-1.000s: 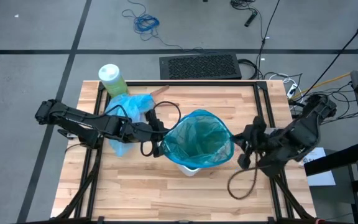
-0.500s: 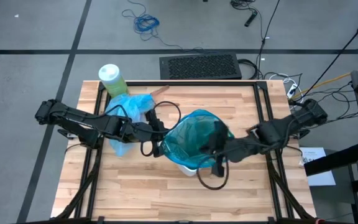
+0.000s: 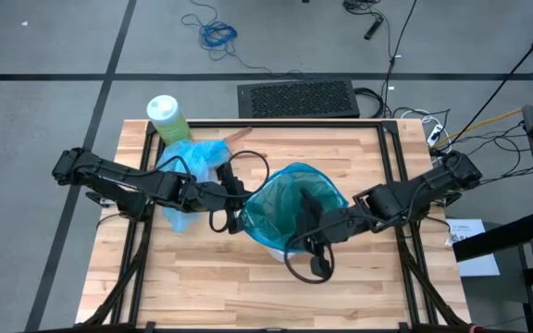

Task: Place trash/remove bag and relplace
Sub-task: Insert the plastic bag in the white trash bin

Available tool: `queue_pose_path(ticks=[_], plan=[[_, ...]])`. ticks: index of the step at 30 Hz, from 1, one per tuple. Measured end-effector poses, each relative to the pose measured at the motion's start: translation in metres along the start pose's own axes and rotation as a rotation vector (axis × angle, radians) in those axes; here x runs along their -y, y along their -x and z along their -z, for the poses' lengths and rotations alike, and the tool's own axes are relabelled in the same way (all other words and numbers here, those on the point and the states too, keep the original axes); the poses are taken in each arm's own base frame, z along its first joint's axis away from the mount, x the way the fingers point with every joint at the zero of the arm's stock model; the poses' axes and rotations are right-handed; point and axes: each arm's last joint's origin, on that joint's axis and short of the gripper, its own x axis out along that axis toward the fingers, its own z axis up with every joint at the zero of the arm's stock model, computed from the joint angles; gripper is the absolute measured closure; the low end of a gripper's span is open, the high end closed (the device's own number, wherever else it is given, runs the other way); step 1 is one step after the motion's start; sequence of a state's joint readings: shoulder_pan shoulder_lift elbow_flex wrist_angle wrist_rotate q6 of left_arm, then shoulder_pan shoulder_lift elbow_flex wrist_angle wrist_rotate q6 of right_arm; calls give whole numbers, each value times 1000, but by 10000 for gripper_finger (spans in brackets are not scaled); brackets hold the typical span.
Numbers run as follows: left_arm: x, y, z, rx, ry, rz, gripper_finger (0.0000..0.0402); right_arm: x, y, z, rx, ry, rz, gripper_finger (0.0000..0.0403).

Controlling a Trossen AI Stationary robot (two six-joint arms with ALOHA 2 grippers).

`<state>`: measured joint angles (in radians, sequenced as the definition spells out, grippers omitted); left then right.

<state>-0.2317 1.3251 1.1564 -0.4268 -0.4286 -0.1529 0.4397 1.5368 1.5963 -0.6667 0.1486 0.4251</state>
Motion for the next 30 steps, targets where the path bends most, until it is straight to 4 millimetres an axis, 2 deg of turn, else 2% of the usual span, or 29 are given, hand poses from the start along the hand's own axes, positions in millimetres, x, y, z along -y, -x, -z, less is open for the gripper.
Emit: queue_pose_path(ticks=[7, 12, 18, 30], plan=[[-1, 0, 0, 1, 9, -8, 402, -8, -5, 2, -3, 17, -46, 403], [-1, 0, 0, 3, 25, -23, 402, -16, -22, 7, -37, 40, -108, 403], [-1, 0, 0, 4, 26, -27, 402, -16, -38, 16, -105, 6, -82, 403], [-5, 0, -1, 24, -1, -162, 402, 4, -39, 27, -151, -11, 255, 403]])
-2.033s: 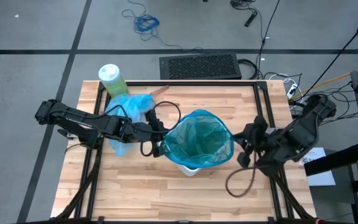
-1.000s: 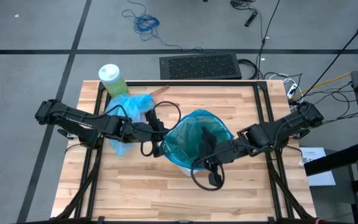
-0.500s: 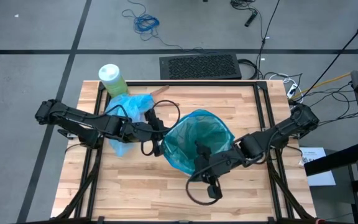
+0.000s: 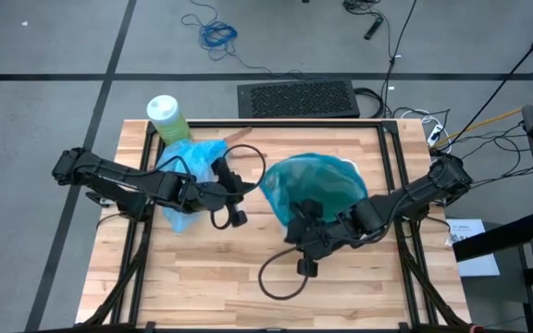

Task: Place trash/remove bag and relplace
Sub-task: Insert the plastic bag in the white trash bin

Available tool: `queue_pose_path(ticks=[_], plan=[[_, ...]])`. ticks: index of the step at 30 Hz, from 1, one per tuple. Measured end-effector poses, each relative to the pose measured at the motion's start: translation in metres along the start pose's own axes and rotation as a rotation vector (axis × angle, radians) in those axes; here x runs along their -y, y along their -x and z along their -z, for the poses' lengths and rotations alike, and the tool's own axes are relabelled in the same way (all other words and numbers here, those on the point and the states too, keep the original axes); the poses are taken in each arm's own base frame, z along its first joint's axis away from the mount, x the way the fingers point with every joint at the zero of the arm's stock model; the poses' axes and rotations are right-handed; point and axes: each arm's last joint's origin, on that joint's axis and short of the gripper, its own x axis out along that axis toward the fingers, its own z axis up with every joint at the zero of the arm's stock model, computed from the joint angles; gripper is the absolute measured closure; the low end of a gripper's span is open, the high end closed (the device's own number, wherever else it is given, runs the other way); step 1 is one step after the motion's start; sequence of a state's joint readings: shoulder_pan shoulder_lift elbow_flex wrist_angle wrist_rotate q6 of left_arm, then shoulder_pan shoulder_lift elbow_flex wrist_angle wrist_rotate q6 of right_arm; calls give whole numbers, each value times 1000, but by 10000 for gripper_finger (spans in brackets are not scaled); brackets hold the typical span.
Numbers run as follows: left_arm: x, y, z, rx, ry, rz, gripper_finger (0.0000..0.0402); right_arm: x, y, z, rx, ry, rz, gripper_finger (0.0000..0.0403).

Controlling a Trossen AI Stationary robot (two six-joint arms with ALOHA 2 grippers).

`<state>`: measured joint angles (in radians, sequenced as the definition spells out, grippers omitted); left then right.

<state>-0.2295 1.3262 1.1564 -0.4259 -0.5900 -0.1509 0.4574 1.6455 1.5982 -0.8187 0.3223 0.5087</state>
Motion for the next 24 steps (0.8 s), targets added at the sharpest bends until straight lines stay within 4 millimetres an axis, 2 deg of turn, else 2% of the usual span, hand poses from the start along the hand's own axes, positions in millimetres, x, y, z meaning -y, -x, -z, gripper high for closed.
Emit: queue_pose_path(ticks=[7, 9, 14, 16, 21, 24], plan=[[-2, 0, -6, 63, -6, -92, 402, -5, 1, -3, 37, 30, -44, 403], [2, 2, -16, 147, -13, -22, 402, -10, 3, -3, 58, 49, -64, 403], [8, 5, -40, 383, 5, 313, 402, -18, 22, -2, 115, 77, -114, 403], [7, -3, -43, 402, 20, 349, 402, -19, 29, -2, 137, 84, -104, 403], [15, -38, -29, 292, 65, 369, 401, -17, 49, -2, 196, 91, -90, 403], [24, -52, -20, 228, 70, 393, 401, -15, 55, -3, 207, 91, -87, 403]])
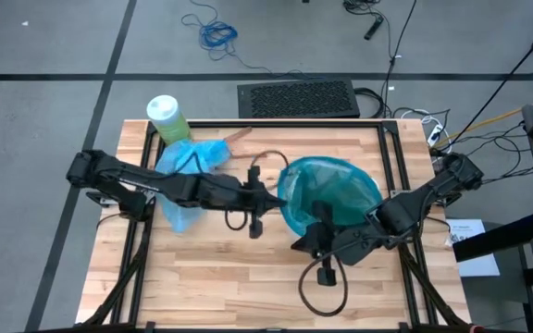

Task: Place trash/remove bag and relplace
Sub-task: Insert the plastic bag in the white trash bin

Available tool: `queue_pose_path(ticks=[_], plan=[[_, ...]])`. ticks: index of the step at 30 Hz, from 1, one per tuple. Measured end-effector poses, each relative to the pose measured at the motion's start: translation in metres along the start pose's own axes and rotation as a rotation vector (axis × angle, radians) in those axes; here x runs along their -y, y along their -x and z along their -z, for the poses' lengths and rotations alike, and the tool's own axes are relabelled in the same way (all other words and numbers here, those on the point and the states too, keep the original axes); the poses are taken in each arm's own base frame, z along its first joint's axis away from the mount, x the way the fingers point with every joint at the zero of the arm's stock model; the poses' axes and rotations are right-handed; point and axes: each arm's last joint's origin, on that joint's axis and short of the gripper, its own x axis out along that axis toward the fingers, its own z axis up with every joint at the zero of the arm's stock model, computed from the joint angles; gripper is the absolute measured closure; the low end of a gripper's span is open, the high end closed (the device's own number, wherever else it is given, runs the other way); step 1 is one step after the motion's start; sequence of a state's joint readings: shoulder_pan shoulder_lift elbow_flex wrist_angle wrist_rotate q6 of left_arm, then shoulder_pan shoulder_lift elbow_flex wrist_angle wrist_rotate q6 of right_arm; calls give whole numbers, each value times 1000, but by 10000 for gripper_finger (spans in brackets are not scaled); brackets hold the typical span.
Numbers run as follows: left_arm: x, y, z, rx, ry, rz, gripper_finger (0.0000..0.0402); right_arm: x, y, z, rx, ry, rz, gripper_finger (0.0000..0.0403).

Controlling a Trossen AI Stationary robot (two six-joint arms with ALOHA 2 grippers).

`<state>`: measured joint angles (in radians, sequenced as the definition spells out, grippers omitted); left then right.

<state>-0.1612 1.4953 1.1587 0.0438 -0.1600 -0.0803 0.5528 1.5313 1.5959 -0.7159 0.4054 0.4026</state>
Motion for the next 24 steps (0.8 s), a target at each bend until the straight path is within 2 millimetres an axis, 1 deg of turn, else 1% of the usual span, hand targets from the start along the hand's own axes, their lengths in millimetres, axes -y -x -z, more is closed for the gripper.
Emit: queue_pose_path(ticks=[3, 4, 8, 12, 15, 17, 21, 24], plan=[[4, -12, 15, -66, 6, 6, 401, 4, 6, 0, -5, 5, 20, 403], [5, -14, 18, -77, 3, 7, 401, 5, 9, 0, -7, 6, 23, 403], [5, -12, 12, -48, 24, 10, 401, 14, 24, -2, 18, 9, 82, 403], [5, -13, 15, -64, 25, 8, 401, 32, 51, 1, -20, -24, 261, 403], [5, -13, 14, -53, 26, 8, 401, 47, 69, 9, -78, -90, 396, 403], [5, -13, 14, -60, 25, 8, 401, 57, 76, 16, -126, -148, 464, 403], [5, -13, 14, -54, 26, 7, 401, 70, 83, 28, -211, -238, 601, 403], [5, -13, 14, -54, 26, 6, 401, 76, 83, 30, -197, -293, 640, 403]])
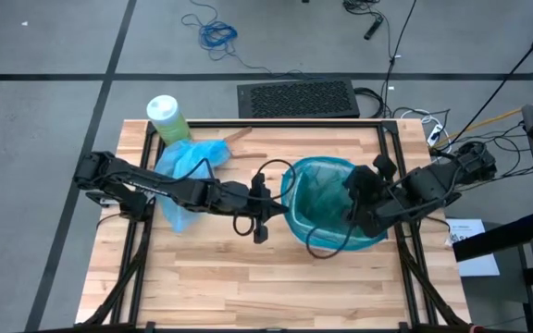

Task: Place trash/remove bag and relplace
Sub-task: Insert the plastic bag in the white trash bin

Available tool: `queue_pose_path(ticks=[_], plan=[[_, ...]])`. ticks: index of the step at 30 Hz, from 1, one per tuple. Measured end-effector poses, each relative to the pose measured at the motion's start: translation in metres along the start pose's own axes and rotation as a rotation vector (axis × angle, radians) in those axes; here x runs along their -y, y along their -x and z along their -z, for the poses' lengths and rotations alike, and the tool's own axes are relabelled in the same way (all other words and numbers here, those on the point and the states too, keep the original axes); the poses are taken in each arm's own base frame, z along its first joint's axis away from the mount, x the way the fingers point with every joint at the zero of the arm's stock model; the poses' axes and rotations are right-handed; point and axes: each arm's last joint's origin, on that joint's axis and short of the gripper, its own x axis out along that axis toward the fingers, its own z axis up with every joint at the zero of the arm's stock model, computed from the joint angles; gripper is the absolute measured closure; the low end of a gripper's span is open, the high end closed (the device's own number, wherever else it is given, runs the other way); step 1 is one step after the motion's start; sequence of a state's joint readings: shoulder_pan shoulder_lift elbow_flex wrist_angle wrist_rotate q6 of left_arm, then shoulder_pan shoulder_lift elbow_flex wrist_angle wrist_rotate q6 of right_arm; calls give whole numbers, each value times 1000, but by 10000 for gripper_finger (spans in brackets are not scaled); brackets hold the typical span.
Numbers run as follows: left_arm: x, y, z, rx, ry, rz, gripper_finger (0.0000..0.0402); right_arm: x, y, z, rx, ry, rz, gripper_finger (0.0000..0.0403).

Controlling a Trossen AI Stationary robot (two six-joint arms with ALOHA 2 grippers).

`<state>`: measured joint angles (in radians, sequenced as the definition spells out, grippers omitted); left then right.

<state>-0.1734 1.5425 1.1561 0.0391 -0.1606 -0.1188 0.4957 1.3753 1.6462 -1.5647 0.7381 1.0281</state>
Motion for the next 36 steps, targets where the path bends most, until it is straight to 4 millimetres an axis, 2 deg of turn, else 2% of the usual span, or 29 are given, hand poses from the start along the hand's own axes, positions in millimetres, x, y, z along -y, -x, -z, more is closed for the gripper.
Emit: queue_pose_path(ticks=[12, 23, 30, 36], plan=[[0, 0, 0, -2, -1, -8, 401, 6, -7, -6, -3, -10, 39, 403], [-2, 1, 3, -31, -9, -54, 401, 18, -26, -19, -105, 35, 77, 403], [-3, 2, 5, -53, -14, -62, 401, 5, -42, -21, -165, 83, 66, 403], [-5, 14, -1, -58, -17, -86, 401, -2, -32, -22, -121, 102, 23, 403]])
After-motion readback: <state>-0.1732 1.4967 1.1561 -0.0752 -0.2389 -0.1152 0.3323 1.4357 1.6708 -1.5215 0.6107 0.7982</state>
